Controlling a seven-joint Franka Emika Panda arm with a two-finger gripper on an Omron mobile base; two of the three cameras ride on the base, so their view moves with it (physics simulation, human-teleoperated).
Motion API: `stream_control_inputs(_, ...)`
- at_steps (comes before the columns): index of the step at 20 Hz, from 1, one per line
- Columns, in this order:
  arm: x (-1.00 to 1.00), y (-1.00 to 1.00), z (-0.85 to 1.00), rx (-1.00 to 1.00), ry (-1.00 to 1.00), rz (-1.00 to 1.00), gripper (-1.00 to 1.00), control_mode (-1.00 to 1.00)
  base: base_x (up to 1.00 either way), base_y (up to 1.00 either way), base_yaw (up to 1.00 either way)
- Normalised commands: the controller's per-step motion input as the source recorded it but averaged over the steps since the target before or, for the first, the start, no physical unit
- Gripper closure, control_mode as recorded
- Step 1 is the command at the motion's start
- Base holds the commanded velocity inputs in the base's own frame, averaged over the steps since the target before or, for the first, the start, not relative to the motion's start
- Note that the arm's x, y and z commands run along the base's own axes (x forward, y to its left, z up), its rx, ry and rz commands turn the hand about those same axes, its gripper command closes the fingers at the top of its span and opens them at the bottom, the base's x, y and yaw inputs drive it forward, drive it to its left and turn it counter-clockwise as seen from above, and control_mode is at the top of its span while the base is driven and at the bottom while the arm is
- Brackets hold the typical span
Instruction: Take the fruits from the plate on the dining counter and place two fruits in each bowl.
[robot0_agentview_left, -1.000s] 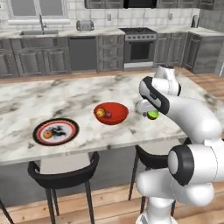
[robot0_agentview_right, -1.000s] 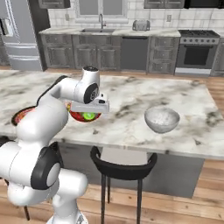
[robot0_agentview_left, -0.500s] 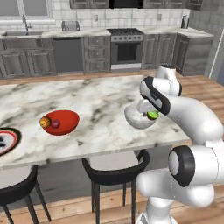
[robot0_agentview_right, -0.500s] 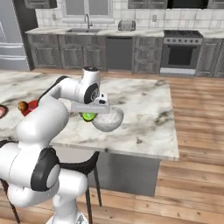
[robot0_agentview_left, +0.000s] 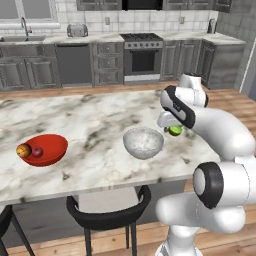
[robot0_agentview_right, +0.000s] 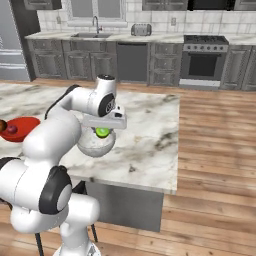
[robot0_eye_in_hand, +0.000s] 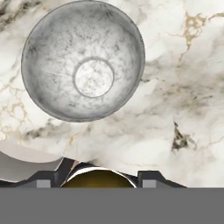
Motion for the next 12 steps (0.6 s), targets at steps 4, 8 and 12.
stream_control_inputs(4, 0.0, 0.0, 0.0, 0.0, 0.0, 0.0, 1.0, 1.0, 0.0, 0.0, 0.0)
stream_control_inputs(8, 0.0, 0.0, 0.0, 0.0, 0.0, 0.0, 1.0, 1.0, 0.0, 0.0, 0.0)
stream_control_inputs(12, 0.0, 0.0, 0.0, 0.0, 0.0, 0.0, 1.0, 1.0, 0.0, 0.0, 0.0)
